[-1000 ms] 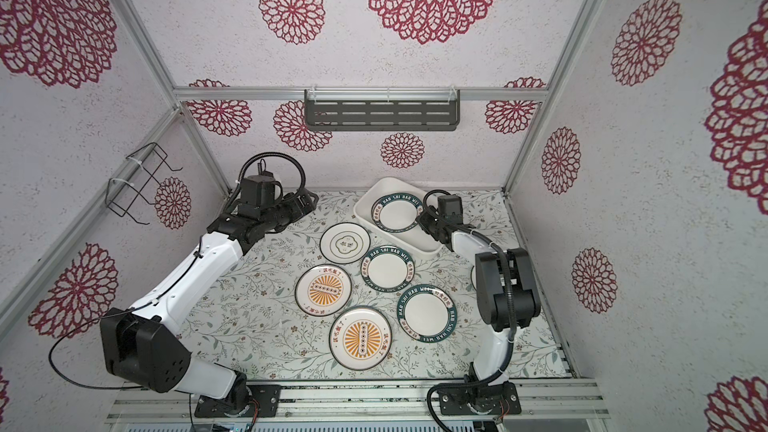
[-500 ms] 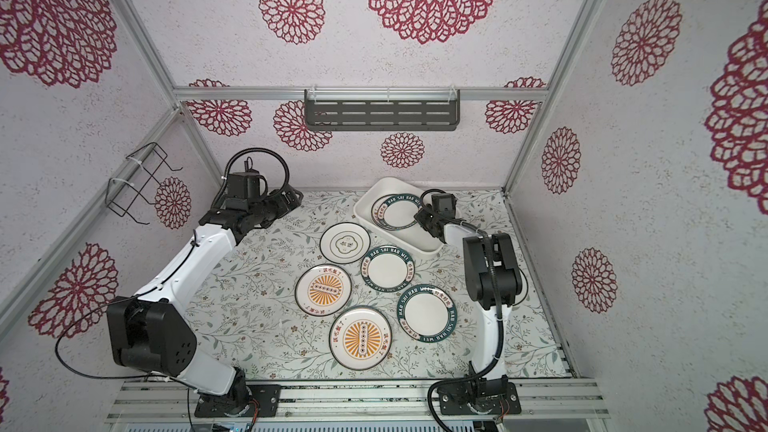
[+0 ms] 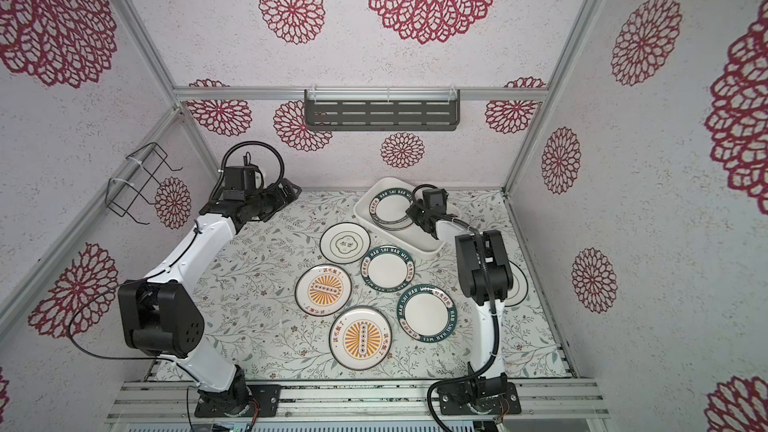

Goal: Place the plates into the plastic bin on the countertop
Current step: Place the plate in the plastic bin.

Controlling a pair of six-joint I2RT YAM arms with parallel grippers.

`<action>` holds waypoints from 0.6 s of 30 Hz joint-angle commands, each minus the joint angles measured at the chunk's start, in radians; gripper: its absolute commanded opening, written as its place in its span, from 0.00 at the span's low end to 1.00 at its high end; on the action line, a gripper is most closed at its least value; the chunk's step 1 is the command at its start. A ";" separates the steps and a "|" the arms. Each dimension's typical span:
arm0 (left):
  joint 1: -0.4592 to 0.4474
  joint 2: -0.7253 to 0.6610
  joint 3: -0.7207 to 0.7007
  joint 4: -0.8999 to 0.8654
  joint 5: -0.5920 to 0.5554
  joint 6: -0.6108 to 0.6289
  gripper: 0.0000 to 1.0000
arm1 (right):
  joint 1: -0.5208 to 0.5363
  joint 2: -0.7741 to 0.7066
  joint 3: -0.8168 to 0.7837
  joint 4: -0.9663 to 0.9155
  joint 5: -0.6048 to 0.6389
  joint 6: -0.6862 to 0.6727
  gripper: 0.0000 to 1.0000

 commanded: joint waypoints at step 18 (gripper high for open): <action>0.003 -0.098 -0.103 0.000 -0.017 -0.019 0.97 | 0.005 -0.054 0.023 -0.080 0.037 -0.060 0.33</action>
